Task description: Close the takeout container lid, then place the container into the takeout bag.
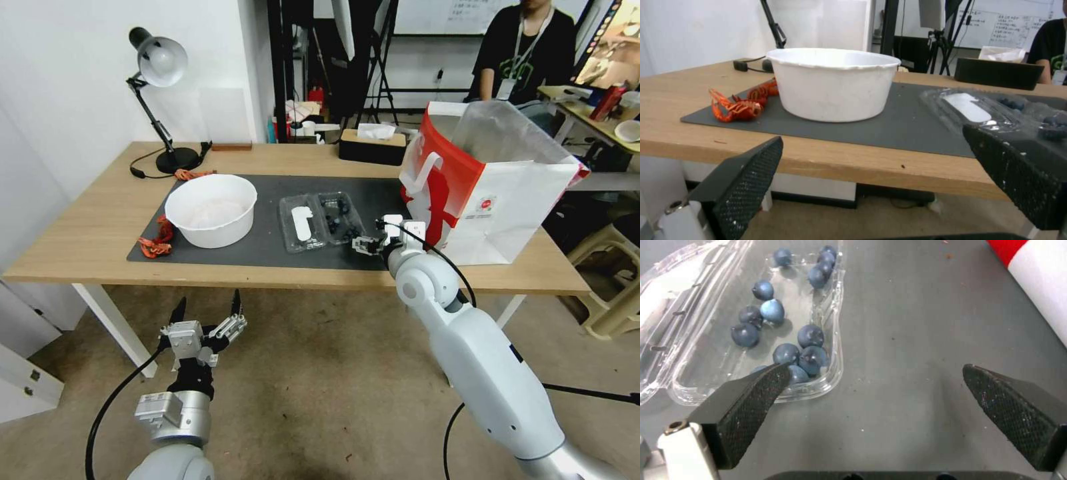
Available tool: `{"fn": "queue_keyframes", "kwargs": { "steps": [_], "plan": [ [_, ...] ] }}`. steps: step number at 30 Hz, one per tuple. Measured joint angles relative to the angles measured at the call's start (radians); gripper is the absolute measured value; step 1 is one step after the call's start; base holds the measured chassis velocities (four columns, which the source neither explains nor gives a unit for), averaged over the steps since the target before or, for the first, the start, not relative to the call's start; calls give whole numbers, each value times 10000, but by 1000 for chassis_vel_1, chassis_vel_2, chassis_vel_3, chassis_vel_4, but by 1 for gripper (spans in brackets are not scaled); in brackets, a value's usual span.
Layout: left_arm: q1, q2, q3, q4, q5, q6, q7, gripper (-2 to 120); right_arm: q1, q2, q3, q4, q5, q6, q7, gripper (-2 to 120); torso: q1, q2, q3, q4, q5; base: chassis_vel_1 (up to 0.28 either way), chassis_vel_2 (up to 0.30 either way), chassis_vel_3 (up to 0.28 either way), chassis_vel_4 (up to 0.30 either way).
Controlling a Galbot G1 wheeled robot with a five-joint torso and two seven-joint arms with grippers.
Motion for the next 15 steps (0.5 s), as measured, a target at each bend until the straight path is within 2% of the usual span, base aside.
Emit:
{"fn": "queue_keyframes", "kwargs": {
  "steps": [15],
  "plan": [
    [-61, 0, -3, 92, 4, -11, -20, 100, -65, 43, 0, 141, 9, -2, -15, 100, 0, -2, 0, 0, 0, 0, 0, 0, 0]
  ]
}}
